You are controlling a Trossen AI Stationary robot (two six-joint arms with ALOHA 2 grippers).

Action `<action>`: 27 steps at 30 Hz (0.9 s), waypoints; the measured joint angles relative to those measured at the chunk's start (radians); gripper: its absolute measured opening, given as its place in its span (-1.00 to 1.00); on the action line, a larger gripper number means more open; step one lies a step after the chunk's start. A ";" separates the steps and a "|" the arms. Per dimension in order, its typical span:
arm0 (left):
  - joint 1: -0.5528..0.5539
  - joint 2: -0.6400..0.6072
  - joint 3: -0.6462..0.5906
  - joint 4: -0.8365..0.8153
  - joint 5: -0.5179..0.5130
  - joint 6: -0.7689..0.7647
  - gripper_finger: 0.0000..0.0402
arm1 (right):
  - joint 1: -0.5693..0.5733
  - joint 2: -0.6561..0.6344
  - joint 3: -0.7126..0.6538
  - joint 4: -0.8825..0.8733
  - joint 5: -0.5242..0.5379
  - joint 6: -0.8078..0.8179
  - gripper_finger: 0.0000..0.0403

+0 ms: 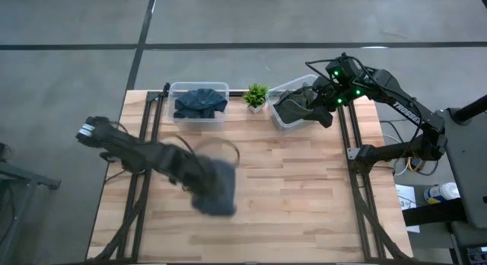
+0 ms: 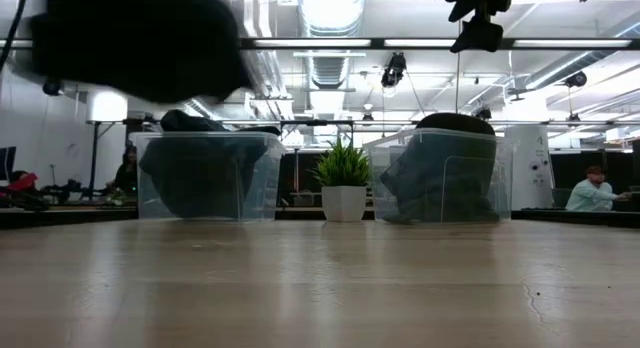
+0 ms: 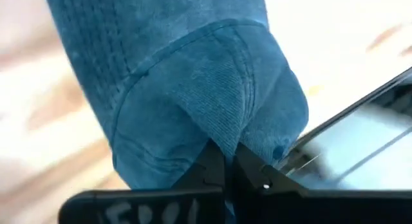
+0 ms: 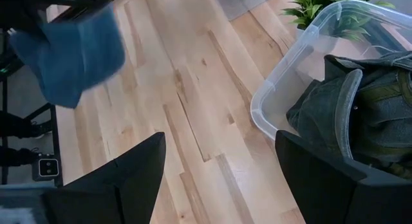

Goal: Pick & Place hat
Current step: Put the dark blue cap into the left transparent bin

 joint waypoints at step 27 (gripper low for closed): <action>0.531 -0.395 0.121 0.328 -0.619 0.202 -1.00 | 0.002 0.000 0.000 0.053 0.000 0.000 0.42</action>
